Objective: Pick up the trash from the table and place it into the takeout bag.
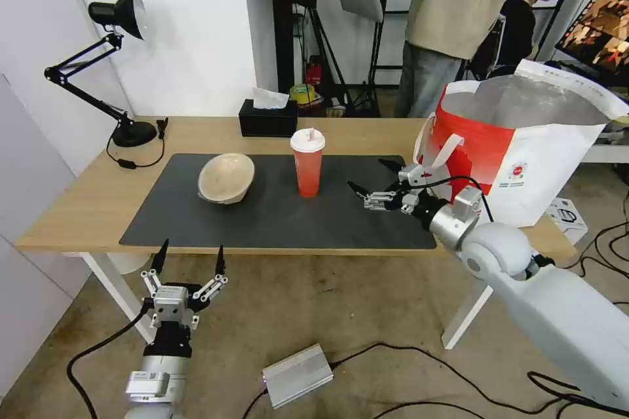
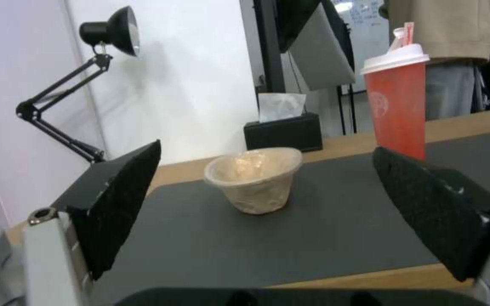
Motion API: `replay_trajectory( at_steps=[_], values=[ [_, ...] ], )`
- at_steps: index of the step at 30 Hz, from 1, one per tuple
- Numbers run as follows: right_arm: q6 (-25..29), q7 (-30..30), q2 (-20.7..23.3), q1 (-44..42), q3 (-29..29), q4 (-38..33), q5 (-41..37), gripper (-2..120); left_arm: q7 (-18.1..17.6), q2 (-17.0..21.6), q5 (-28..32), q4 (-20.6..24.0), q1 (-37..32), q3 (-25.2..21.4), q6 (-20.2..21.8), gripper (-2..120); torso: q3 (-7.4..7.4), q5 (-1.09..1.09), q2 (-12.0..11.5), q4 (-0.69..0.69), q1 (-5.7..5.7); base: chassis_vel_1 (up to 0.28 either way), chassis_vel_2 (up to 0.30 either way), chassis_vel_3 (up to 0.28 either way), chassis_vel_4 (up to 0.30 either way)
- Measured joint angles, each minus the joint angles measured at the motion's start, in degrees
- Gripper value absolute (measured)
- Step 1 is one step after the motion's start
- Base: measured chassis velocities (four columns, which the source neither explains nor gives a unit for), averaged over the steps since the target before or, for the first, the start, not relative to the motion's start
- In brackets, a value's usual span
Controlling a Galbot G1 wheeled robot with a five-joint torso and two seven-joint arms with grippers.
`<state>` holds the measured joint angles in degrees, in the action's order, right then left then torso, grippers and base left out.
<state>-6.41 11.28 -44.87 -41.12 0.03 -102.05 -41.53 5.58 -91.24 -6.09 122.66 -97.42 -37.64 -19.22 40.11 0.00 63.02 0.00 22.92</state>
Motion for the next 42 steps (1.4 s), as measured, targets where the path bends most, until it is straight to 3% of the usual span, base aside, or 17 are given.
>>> replay_trajectory(
  at_steps=[42],
  values=[
    [-0.1,1.8,-8.3,6.3,-7.7,7.3,1.0,100,-0.1,0.0,0.1,-2.3,1.7,-0.6,0.1,100,-0.01,0.0,0.0,0.0,0.0,0.0,0.0,0.0,0.0]
  ],
)
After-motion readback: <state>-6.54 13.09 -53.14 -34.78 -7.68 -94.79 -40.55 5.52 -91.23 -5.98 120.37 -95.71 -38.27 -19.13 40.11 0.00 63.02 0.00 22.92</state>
